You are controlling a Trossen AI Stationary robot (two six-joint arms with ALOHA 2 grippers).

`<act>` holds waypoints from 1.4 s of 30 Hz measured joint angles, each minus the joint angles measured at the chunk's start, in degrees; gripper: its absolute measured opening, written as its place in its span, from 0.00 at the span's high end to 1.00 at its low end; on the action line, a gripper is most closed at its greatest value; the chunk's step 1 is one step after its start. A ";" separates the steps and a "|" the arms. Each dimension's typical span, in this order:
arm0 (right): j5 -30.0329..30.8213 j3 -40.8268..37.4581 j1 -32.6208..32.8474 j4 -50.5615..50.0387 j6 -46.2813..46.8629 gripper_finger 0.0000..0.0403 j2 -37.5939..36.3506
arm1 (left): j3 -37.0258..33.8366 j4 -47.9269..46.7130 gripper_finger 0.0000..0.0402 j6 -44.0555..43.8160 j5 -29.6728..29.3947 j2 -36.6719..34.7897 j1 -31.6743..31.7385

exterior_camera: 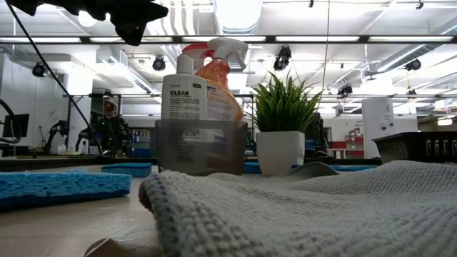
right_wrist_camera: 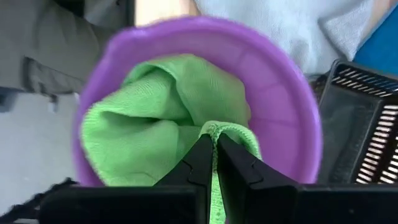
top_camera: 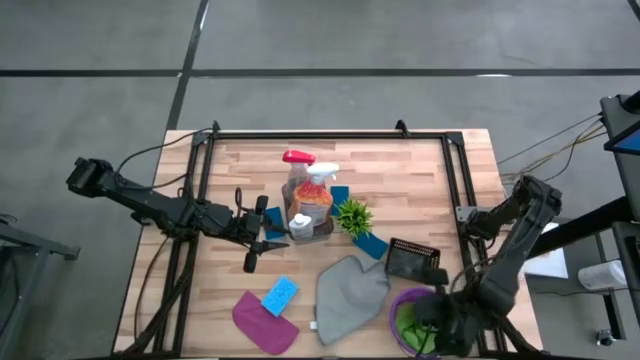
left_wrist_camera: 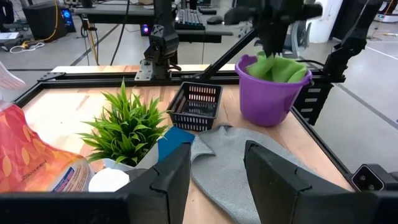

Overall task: Pick & Place Kitchen Items
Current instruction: Put the green towel into the purple bucket, then put the gray towel into the purple bucket

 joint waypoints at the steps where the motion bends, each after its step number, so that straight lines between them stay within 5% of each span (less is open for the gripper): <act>1: -0.43 -0.02 -0.16 0.04 -0.47 0.96 1.00 | 0.00 -0.02 0.61 0.00 0.00 0.00 0.00; 17: -0.99 4.22 -1.10 -1.69 -0.79 0.93 8.16 | 0.00 -0.21 0.61 0.20 -0.42 0.01 -0.02; 32: -0.11 6.89 -1.48 -3.34 1.78 0.26 8.42 | 0.00 -0.78 0.61 0.20 -0.42 0.01 -0.02; 42: 1.72 11.60 -1.25 -12.73 5.82 0.17 8.41 | 0.00 -1.21 0.61 0.08 -1.11 0.00 -0.02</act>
